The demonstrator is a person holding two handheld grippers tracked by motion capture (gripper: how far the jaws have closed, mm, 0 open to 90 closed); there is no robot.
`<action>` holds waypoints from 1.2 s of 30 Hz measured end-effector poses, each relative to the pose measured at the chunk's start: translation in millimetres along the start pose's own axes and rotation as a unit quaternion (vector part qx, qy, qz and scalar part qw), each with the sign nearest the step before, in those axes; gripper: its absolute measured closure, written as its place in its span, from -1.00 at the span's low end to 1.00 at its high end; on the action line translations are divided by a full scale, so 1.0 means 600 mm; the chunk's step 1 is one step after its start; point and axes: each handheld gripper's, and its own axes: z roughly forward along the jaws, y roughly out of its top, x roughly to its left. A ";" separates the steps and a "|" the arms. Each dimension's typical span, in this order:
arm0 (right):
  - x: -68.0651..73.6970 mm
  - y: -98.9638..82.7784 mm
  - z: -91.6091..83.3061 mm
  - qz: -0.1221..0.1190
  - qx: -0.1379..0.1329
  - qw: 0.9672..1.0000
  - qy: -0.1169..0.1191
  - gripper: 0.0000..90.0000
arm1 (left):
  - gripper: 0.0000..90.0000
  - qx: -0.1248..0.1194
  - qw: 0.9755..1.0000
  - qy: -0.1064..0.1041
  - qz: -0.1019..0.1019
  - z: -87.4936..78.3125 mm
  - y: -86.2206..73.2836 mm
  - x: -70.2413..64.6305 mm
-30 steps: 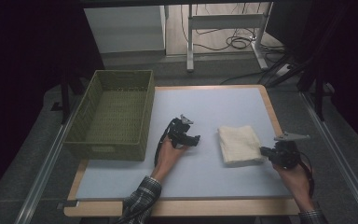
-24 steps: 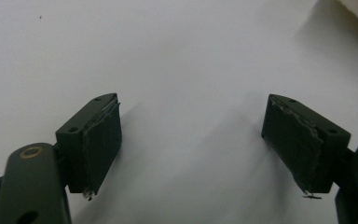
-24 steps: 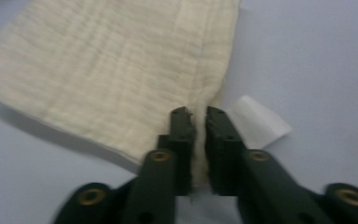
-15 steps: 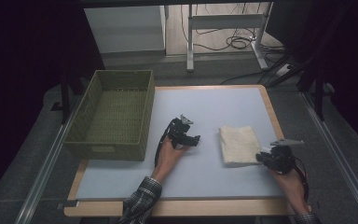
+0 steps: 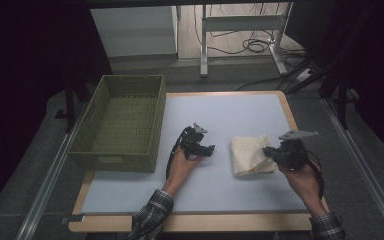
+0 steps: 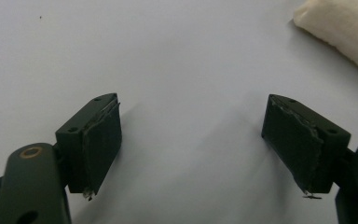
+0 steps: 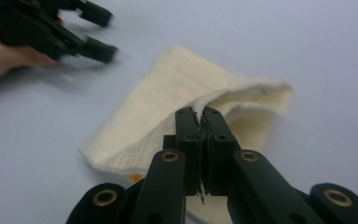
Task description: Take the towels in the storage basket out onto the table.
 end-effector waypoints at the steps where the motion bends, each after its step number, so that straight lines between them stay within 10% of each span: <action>1: 0.009 0.011 0.002 -0.009 -0.003 1.000 0.003 0.92 | -0.56 0.000 1.000 0.000 0.000 0.000 0.000 0.000; 8: 0.039 0.042 -0.001 -0.043 -0.018 0.999 0.000 0.92 | -0.56 -0.001 1.000 0.000 0.000 0.000 0.000 0.000; 23: -0.044 -0.109 0.040 0.045 0.047 0.997 -0.027 0.84 | -0.56 0.000 1.000 0.001 0.000 0.000 0.000 0.000; 31: -0.054 -0.109 0.042 0.065 0.049 0.996 -0.045 0.14 | -0.56 0.000 1.000 0.001 -0.001 0.000 0.000 0.000; 36: -0.047 -0.115 0.055 0.078 0.042 0.995 -0.037 0.24 | -0.56 0.001 1.000 0.001 0.000 0.000 0.000 0.000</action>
